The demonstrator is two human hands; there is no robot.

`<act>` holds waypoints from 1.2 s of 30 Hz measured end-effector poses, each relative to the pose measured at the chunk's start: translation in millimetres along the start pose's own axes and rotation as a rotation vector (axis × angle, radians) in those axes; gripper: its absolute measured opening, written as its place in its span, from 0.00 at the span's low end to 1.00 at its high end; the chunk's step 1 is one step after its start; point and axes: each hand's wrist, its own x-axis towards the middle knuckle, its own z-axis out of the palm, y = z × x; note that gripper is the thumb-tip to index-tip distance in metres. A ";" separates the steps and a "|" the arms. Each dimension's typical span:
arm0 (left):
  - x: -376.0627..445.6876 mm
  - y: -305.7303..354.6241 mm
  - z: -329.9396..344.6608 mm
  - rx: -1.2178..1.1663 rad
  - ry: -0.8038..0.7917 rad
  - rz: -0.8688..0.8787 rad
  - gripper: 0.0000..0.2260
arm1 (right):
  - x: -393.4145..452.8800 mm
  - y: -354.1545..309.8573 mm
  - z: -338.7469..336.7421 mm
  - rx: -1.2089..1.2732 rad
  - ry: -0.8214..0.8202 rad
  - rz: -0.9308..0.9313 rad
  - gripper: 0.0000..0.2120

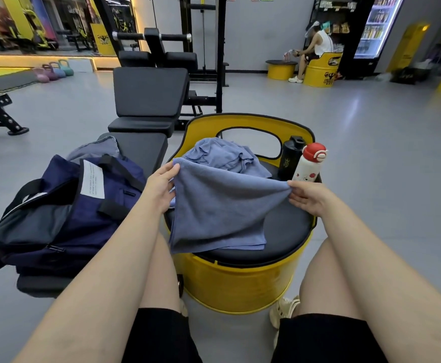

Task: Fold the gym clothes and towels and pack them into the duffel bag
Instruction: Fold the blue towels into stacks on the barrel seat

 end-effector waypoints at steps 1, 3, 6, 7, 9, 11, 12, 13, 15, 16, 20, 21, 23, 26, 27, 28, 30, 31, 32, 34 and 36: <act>0.6 -0.8 0.2 0.002 0.003 0.002 0.13 | -0.5 0.9 -0.1 -0.022 -0.011 0.047 0.11; 0.9 -1.3 0.7 0.000 0.007 0.009 0.12 | -1.1 2.0 -0.7 -0.076 -0.037 0.112 0.11; 1.5 -1.9 1.0 -0.001 0.002 0.019 0.11 | -1.0 2.6 -1.5 -0.102 -0.056 0.132 0.10; 1.9 -2.3 0.8 -0.002 0.001 0.023 0.10 | -1.9 2.4 -0.5 -0.104 -0.057 0.113 0.08; 2.0 -2.4 0.9 -0.014 0.016 0.039 0.09 | -4.3 0.7 1.3 -0.108 -0.048 0.022 0.04; 1.6 -1.6 0.7 -0.039 0.058 0.063 0.10 | -4.8 -1.1 2.3 -0.077 -0.040 -0.114 0.06; 1.7 -1.1 0.2 -0.054 0.083 0.076 0.12 | -4.7 -2.2 2.3 -0.057 -0.032 -0.184 0.07; 2.6 -1.0 -0.7 -0.064 0.107 0.086 0.13 | -6.0 -3.3 2.4 -0.031 -0.026 -0.246 0.06; 4.1 -0.7 -2.0 -0.075 0.137 0.101 0.17 | -8.9 -5.7 2.5 0.032 -0.018 -0.351 0.03; 4.3 -0.6 -2.0 -0.077 0.141 0.107 0.17 | -10.6 -7.1 2.6 0.071 -0.015 -0.389 0.03; 1.2 0.8 1.6 -0.072 0.125 0.145 0.16 | -13.5 -11.2 2.0 0.207 -0.039 -0.434 0.04; 0.0 1.4 2.4 -0.077 0.117 0.159 0.15 | -13.2 -11.2 1.9 0.216 -0.047 -0.438 0.04; -1.8 2.4 3.5 -0.081 0.107 0.188 0.15 | -15.2 -11.4 2.1 0.229 -0.055 -0.464 0.04; -4.2 4.4 6.0 -0.075 0.126 0.245 0.15 | -22.5 -15.1 2.6 0.263 -0.043 -0.533 0.16; -4.6 4.7 7.2 -0.066 0.134 0.267 0.15 | -23.1 -15.6 2.0 0.277 -0.035 -0.555 0.19; -5.1 4.9 8.4 -0.056 0.141 0.286 0.14 | -23.9 -15.9 1.2 0.293 -0.032 -0.573 0.20; -6.3 5.4 10.3 -0.048 0.147 0.322 0.14 | -24.3 -16.3 -0.4 0.327 -0.034 -0.592 0.20; -6.8 5.9 11.1 -0.051 0.149 0.339 0.13 | -24.2 -16.4 -1.0 0.333 -0.031 -0.599 0.21; -7.2 6.6 12.1 -0.055 0.152 0.355 0.11 | -24.7 -16.8 -1.5 0.329 -0.029 -0.606 0.23; -6.8 8.0 13.1 -0.060 0.161 0.379 0.10 | -24.8 -17.9 -1.6 0.320 -0.018 -0.614 0.25; -3.3 7.2 13.0 -0.037 0.160 0.381 0.09 | -23.3 -18.2 -0.7 0.296 -0.003 -0.611 0.22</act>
